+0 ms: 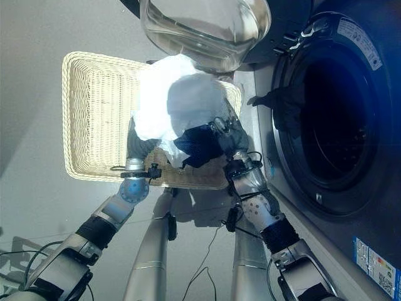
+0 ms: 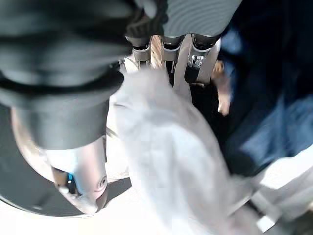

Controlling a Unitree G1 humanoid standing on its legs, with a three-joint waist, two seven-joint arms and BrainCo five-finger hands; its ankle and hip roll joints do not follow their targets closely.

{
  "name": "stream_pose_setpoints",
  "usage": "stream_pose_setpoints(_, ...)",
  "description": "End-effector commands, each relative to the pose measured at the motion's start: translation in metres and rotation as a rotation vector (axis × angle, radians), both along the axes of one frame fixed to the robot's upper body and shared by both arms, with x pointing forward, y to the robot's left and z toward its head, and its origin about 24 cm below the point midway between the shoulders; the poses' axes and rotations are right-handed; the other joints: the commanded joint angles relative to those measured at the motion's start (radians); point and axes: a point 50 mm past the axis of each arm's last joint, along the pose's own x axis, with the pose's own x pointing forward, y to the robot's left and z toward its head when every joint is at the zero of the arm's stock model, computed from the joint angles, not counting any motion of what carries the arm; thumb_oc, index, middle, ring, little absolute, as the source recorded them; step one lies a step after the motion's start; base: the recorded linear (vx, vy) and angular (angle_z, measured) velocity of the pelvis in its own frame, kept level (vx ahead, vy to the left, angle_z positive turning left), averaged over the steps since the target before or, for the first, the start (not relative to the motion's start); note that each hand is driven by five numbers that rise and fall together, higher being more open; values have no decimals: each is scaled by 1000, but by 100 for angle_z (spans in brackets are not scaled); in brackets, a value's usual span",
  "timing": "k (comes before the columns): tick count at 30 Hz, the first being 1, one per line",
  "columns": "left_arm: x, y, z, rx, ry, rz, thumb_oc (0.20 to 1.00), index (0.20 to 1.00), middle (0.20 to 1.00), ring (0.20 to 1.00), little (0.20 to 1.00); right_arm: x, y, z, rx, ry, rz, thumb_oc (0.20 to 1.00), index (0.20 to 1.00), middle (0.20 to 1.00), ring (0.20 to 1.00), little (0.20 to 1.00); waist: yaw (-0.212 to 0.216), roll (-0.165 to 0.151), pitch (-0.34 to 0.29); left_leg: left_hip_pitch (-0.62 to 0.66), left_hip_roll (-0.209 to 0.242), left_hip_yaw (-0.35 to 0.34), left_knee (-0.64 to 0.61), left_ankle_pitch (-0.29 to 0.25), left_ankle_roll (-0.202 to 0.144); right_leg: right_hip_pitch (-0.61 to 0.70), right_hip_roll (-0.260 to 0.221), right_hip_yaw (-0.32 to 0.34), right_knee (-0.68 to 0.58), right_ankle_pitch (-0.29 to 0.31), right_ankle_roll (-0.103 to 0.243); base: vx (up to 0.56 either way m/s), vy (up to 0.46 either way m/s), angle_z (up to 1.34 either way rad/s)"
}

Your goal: Put the clothes into the washing machine.

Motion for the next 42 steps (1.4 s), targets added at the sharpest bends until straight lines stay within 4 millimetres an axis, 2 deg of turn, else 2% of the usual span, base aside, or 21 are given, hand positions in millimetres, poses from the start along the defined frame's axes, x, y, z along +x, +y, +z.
stream_pose_setpoints(1,-17,-2,37,-151,-229,-98,200,200,200,200,200,-3,-2,6,-168,-52,-23,1000,1000,1000,1000,1000,23,33,-18,3,-65,8,2,12,66,59,36,-42,-134,137,63,0,0,0)
stream_pose_setpoints(3,-20,0,38,-171,-247,-108,200,200,200,200,200,-1,-4,-2,-251,-29,-39,1000,1000,1000,1000,1000,26,32,-18,4,-66,6,2,12,67,59,36,-43,-132,135,61,0,0,0)
stream_pose_setpoints(5,-26,1,41,-207,-277,-137,200,200,200,200,200,3,-9,-16,-460,-4,-76,1000,1000,1000,1000,1000,31,32,-18,1,-68,1,2,12,68,57,36,-45,-130,134,57,1,-17,1)
stream_pose_setpoints(6,-26,1,41,-207,-277,-137,200,200,200,200,200,3,-9,-16,-460,-4,-76,1000,1000,1000,1000,1000,31,32,-18,1,-68,1,2,12,68,57,36,-45,-130,134,57,0,0,0)
stream_pose_setpoints(8,-31,3,44,-235,-301,-163,200,200,200,200,200,6,-16,-26,-702,-12,-144,1000,1000,1000,1000,1000,35,31,-18,0,-70,-3,6,11,70,55,37,-46,-125,132,55,4,-31,5)
stream_pose_setpoints(11,-36,4,48,-278,-322,-190,200,200,200,200,200,9,-24,-25,-1025,-92,-233,1000,1000,1000,1000,1000,38,31,-18,-1,-74,-5,7,12,73,54,40,-46,-124,131,53,4,-28,8)
stream_pose_setpoints(17,-44,7,52,-310,-380,-151,200,200,200,200,200,8,-32,-9,-1415,-250,-411,1000,1000,1000,1000,1000,35,30,-18,-6,-73,-6,13,11,77,45,47,-35,-108,126,53,7,-9,4)
stream_pose_setpoints(20,-48,9,55,-310,-400,-133,200,200,200,200,200,4,-31,-2,-1397,-276,-419,1000,1000,1000,1000,1000,35,32,-18,-6,-74,-7,13,9,77,44,50,-31,-106,122,52,0,0,0)
stream_pose_setpoints(24,-51,9,58,-331,-400,-165,200,200,200,200,200,-5,-19,10,-1240,-333,-424,1000,1000,1000,1000,1000,34,37,-18,-9,-77,-11,13,7,78,38,57,-22,-101,117,53,0,0,0)
stream_pose_setpoints(31,-46,4,55,-315,-374,-131,200,200,200,200,200,-7,-17,14,-1110,-351,-517,1000,1000,1000,1000,1000,31,44,-18,-14,-76,-10,18,6,78,29,58,-13,-91,113,53,1,10,1)
stream_pose_setpoints(34,-37,4,50,-202,-321,-10,200,200,200,200,200,-9,-21,14,-1030,-337,-547,1000,1000,1000,1000,1000,25,46,-18,-15,-73,-6,18,6,78,24,58,-11,-87,111,54,0,12,0)
stream_pose_setpoints(37,-34,5,47,-164,-301,22,200,200,200,200,200,-10,-22,14,-1015,-335,-551,1000,1000,1000,1000,1000,24,46,-18,-16,-72,-3,18,6,77,25,58,-11,-88,111,54,0,0,0)
stream_pose_setpoints(42,-7,17,26,26,-131,220,200,200,200,200,200,-10,-25,6,-989,-319,-547,1000,1000,1000,1000,1000,11,46,-18,-12,-63,11,22,7,74,25,56,-9,-82,112,57,-5,11,-2)
